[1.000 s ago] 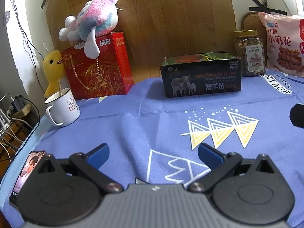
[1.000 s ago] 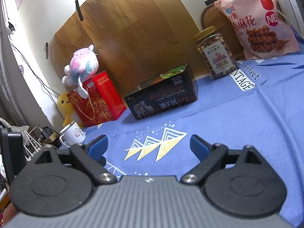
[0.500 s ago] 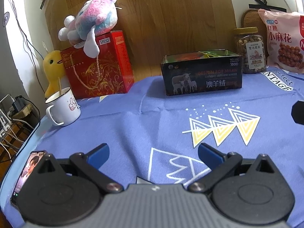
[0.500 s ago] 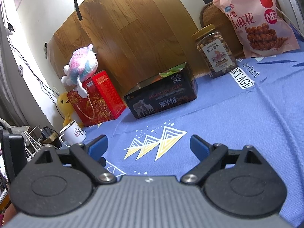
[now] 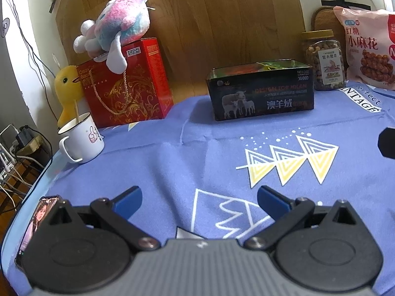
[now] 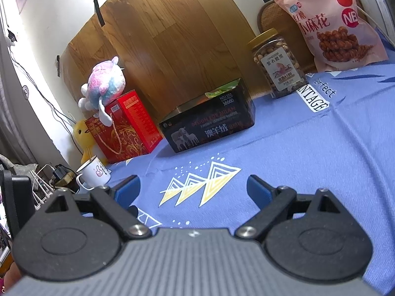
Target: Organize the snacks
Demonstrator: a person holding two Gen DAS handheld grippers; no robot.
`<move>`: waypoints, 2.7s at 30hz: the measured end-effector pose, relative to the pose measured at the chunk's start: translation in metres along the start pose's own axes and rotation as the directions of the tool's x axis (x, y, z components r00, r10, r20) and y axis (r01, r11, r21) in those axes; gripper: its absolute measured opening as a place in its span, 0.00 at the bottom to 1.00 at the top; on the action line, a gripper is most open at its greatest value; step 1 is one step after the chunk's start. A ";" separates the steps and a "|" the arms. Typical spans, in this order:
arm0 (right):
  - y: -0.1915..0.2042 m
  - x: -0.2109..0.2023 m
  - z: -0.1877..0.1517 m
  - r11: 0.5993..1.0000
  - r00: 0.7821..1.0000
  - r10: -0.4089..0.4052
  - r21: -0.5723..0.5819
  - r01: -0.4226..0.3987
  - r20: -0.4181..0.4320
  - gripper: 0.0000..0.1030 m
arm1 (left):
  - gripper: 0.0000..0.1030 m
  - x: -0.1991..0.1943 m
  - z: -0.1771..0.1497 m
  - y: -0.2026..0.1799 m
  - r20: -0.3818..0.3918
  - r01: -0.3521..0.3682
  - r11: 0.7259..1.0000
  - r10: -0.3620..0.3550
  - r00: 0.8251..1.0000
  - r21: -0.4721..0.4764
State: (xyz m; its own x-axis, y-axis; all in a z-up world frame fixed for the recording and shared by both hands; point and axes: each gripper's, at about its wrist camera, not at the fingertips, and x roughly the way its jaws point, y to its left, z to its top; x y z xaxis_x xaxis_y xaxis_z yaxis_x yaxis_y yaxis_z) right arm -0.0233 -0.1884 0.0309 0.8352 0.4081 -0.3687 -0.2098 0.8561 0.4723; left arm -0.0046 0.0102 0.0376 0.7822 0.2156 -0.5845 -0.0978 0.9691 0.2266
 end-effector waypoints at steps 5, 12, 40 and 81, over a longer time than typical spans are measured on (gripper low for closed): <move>-0.001 0.000 0.000 1.000 1.000 0.000 0.001 0.000 -0.001 0.92 | 1.00 0.001 0.000 0.000 -0.002 -0.011 1.000 0.011 1.000 0.001; -0.002 0.000 0.000 1.000 1.000 0.000 0.003 0.000 -0.002 0.92 | 1.00 0.003 -0.001 0.000 -0.010 -0.018 1.000 0.018 1.000 0.004; -0.002 0.000 -0.002 1.000 1.000 -0.001 0.009 0.001 -0.003 0.92 | 1.00 0.009 -0.003 -0.002 -0.051 -0.038 0.999 0.040 0.998 0.038; -0.003 0.001 -0.001 1.000 1.000 -0.003 0.011 0.003 -0.004 0.92 | 1.00 0.004 0.001 0.000 -0.006 -0.077 0.994 0.077 0.997 0.072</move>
State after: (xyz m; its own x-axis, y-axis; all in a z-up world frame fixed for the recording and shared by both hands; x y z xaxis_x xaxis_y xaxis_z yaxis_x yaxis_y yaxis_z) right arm -0.0228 -0.1903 0.0282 0.8338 0.4067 -0.3734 -0.2015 0.8538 0.4800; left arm -0.0010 0.0113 0.0358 0.7688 0.2904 -0.5697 -0.1129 0.9386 0.3261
